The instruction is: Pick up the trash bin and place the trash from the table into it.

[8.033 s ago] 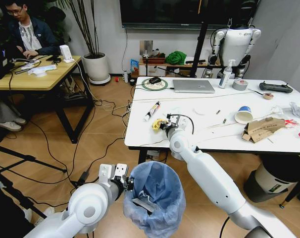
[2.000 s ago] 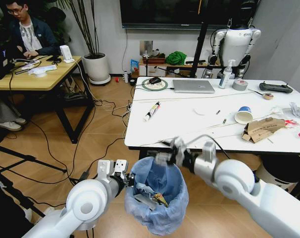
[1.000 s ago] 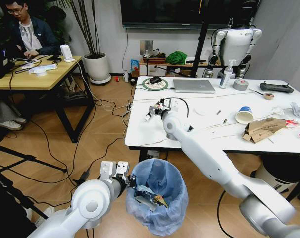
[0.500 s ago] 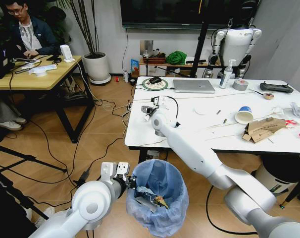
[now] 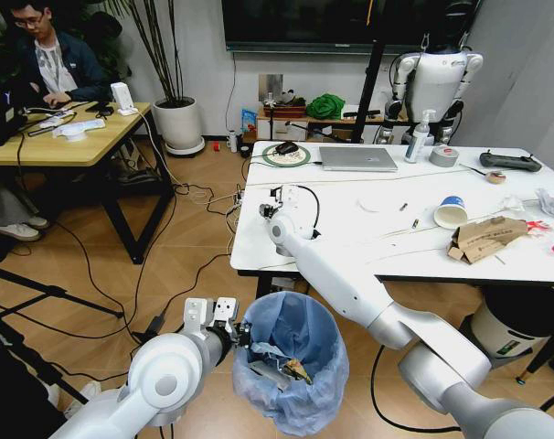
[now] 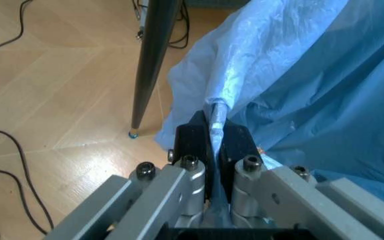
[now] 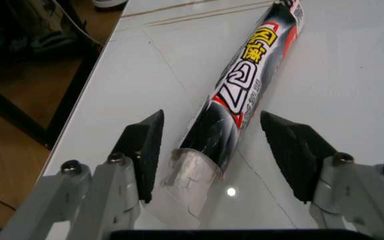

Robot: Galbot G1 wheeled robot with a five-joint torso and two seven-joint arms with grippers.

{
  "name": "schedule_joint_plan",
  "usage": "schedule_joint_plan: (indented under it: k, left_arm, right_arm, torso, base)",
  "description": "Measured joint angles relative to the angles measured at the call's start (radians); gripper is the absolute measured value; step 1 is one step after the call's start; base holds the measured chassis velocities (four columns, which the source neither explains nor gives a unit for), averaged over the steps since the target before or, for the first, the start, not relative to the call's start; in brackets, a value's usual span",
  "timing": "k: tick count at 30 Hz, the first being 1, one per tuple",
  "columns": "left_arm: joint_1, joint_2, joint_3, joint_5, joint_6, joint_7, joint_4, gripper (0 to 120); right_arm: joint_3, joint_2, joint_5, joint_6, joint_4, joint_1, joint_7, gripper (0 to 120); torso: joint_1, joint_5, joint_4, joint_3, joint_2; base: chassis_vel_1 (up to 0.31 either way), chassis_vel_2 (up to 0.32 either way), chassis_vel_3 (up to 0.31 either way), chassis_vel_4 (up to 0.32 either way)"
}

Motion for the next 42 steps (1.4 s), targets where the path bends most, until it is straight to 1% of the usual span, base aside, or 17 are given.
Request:
schedule_joint_plan:
  k: [3, 7, 8, 11, 14, 20, 24, 28, 29, 32, 33, 34, 35, 36, 38, 40, 42]
  left_arm:
    - [0.000, 0.000, -0.001, 0.000, 0.000, 0.000, -0.001, 0]
    - [-0.001, 0.000, -0.001, 0.000, 0.000, 0.000, -0.002, 0]
    - [-0.001, 0.001, -0.002, 0.000, 0.000, 0.000, -0.003, 0]
    - [-0.001, 0.001, -0.002, 0.000, 0.000, 0.000, -0.004, 0]
    - [0.002, 0.003, -0.002, 0.000, 0.000, 0.000, -0.007, 0]
    - [0.002, 0.004, -0.002, 0.000, 0.000, 0.000, -0.009, 0]
    - [0.004, 0.004, -0.008, 0.000, 0.000, 0.000, -0.011, 0]
    - [0.012, 0.013, -0.021, 0.000, 0.000, -0.004, -0.012, 0]
    - [0.012, 0.013, -0.021, 0.000, 0.000, -0.004, -0.012, 0]
    - [0.013, 0.021, -0.039, -0.008, 0.000, -0.005, -0.013, 0]
    - [0.013, 0.023, -0.044, -0.012, 0.000, -0.006, -0.013, 0]
    - [0.013, 0.023, -0.046, -0.013, 0.000, -0.006, -0.013, 0]
    - [0.013, 0.025, -0.047, -0.014, 0.000, -0.007, -0.011, 0]
    - [0.013, 0.025, -0.047, -0.014, 0.000, -0.007, -0.011, 0]
    - [0.014, 0.025, -0.047, -0.015, 0.000, -0.007, -0.007, 0]
    - [0.014, 0.022, -0.049, -0.016, 0.000, -0.008, 0.000, 0]
    - [0.014, 0.022, -0.050, -0.016, 0.000, -0.009, 0.004, 0]
  right_arm:
    - [-0.007, -0.001, -0.014, 0.009, 0.002, -0.003, 0.000, 38]
    - [-0.012, -0.004, -0.024, 0.015, 0.006, -0.005, 0.000, 30]
    - [-0.015, -0.005, -0.027, 0.017, 0.009, -0.007, 0.001, 21]
    - [-0.017, -0.007, -0.028, 0.018, 0.011, -0.009, 0.002, 15]
    - [-0.021, -0.012, -0.028, 0.018, 0.014, -0.014, 0.003, 0]
    - [-0.024, -0.015, -0.031, 0.021, 0.014, -0.018, 0.004, 0]
    - [-0.004, -0.038, -0.032, 0.029, 0.058, -0.020, 0.005, 0]
    - [0.018, -0.130, -0.008, 0.044, 0.232, -0.055, -0.029, 0]
    - [0.018, -0.130, -0.008, 0.044, 0.232, -0.055, -0.029, 0]
    - [0.034, -0.248, 0.024, 0.046, 0.425, -0.133, -0.080, 0]
    - [0.044, -0.310, 0.034, 0.046, 0.505, -0.168, -0.099, 0]
    - [0.049, -0.342, 0.041, 0.046, 0.541, -0.183, -0.104, 0]
    - [0.056, -0.413, 0.063, 0.047, 0.614, -0.211, -0.110, 0]
    - [0.056, -0.413, 0.063, 0.047, 0.614, -0.211, -0.110, 0]
    - [0.067, -0.509, 0.101, 0.048, 0.723, -0.248, -0.124, 0]
    - [0.082, -0.581, 0.128, 0.055, 0.823, -0.287, -0.153, 0]
    - [0.089, -0.600, 0.134, 0.058, 0.856, -0.301, -0.166, 0]
  torso:
    - [0.000, 0.0000, 0.0001, 0.000, 0.000]
    - [0.000, 0.0000, 0.0001, 0.000, 0.000]
    - [0.000, 0.0000, 0.0000, 0.000, 0.000]
    - [0.000, 0.0000, 0.0001, 0.000, 0.000]
    - [0.000, 0.0000, 0.0000, 0.000, 0.000]
    - [0.000, 0.0000, 0.0000, 0.000, 0.000]
    - [0.000, 0.0001, 0.0002, 0.000, 0.000]
    - [0.000, 0.0003, 0.0000, 0.000, 0.000]
    - [0.000, 0.0003, 0.0000, 0.000, 0.000]
    - [0.000, 0.0005, 0.0002, 0.000, 0.000]
    - [0.000, 0.0007, 0.0003, 0.000, 0.000]
    - [0.000, 0.0005, 0.0001, 0.000, 0.000]
    - [0.000, 0.0003, -0.0003, 0.000, 0.000]
    - [0.000, 0.0003, -0.0003, 0.000, 0.000]
    - [0.000, 0.0002, -0.0010, 0.000, 0.000]
    - [0.000, 0.0004, -0.0005, 0.000, 0.000]
    - [0.000, 0.0003, -0.0002, 0.000, 0.000]
  base:
    - [0.000, 0.000, 0.000, 0.000]
    - [0.000, 0.000, 0.000, 0.000]
    - [0.000, 0.000, 0.000, 0.000]
    - [0.000, 0.000, 0.000, 0.000]
    - [0.000, 0.000, 0.000, 0.000]
    - [0.000, 0.000, 0.000, 0.000]
    - [0.000, 0.000, 0.000, 0.000]
    - [0.000, 0.000, 0.000, 0.000]
    - [0.000, 0.000, 0.000, 0.000]
    - [0.000, 0.000, 0.000, 0.000]
    - [0.000, 0.000, 0.000, 0.000]
    - [0.000, 0.000, 0.000, 0.000]
    - [0.000, 0.000, 0.000, 0.000]
    - [0.000, 0.000, 0.000, 0.000]
    - [0.000, 0.000, 0.000, 0.000]
    - [0.000, 0.000, 0.000, 0.000]
    - [0.000, 0.000, 0.000, 0.000]
